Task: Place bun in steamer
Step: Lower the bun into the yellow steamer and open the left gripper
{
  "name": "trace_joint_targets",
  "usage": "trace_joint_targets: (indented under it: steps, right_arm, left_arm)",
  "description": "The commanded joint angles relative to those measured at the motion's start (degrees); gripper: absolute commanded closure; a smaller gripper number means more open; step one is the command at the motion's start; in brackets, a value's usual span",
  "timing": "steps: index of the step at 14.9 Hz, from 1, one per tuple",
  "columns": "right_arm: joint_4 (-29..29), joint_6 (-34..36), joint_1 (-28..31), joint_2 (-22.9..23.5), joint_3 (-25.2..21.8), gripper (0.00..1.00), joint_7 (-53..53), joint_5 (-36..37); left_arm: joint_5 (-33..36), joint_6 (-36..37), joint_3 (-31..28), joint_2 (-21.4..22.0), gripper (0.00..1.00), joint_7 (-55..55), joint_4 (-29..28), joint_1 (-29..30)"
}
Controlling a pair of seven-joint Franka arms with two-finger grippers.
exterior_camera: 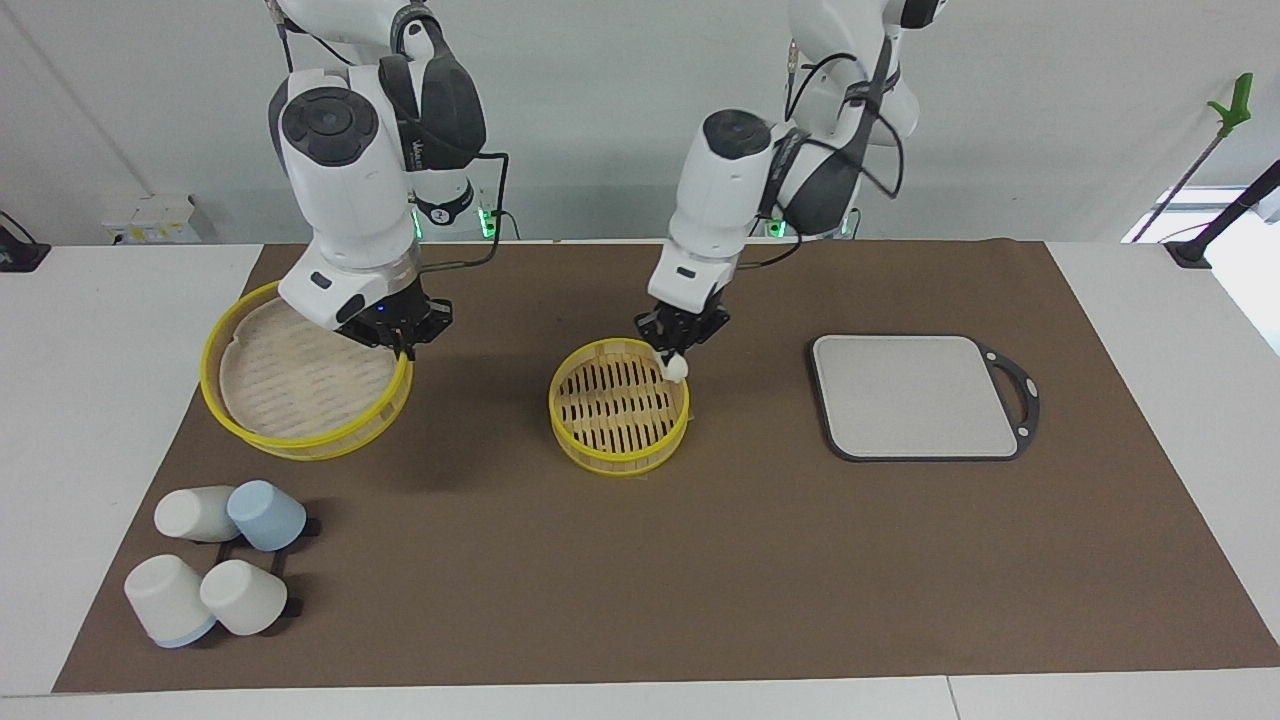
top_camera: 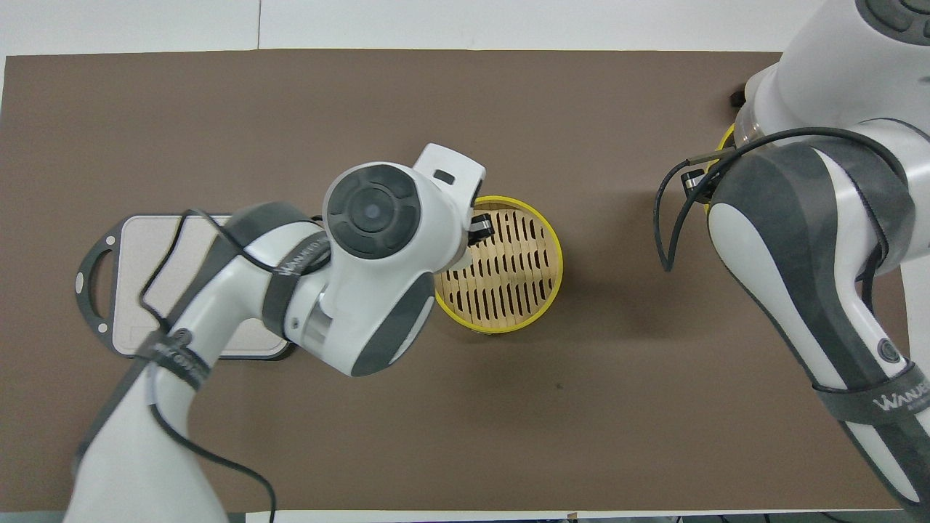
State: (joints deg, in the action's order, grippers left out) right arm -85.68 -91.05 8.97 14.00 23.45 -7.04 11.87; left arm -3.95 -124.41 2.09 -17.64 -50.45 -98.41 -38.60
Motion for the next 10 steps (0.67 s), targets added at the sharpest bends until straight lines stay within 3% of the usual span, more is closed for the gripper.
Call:
trace_joint_targets:
  steps: [1, 4, 5, 7, 9, 10]
  right_arm:
    - [-7.73, -4.21, 1.75, -4.85, 0.72, 1.0, 0.63, -1.58]
    - [-9.68, -6.33, 1.67, -5.65, 0.72, 1.0, 0.45, -1.58]
    - [-9.68, -6.51, 1.67, -5.65, 0.72, 1.0, 0.36, -1.58]
    - [-9.68, -6.42, 1.67, -5.65, 0.72, 1.0, 0.45, -1.67]
    - [-9.68, -6.51, 1.67, -5.65, 0.72, 1.0, 0.45, -2.46]
    - [-9.68, -6.6, 1.75, -5.65, 0.72, 1.0, 0.45, -2.46]
  left_arm:
    - [1.4, -5.73, -1.38, -5.46, 0.84, -1.66, -1.34, -3.76]
    - [2.1, -7.95, -1.38, -5.73, 0.83, -1.84, -3.19, -3.94]
    - [2.1, -7.95, -1.38, -5.82, 0.73, -1.84, -3.19, -3.94]
    - [2.1, -7.86, -1.38, -5.74, 0.33, -1.84, -3.37, -3.86]
    - [2.1, -7.43, -1.38, -5.73, 0.03, -2.02, -3.37, -3.94]
    - [2.1, -7.16, -1.38, -5.65, 0.0, -2.02, -3.37, -3.94]
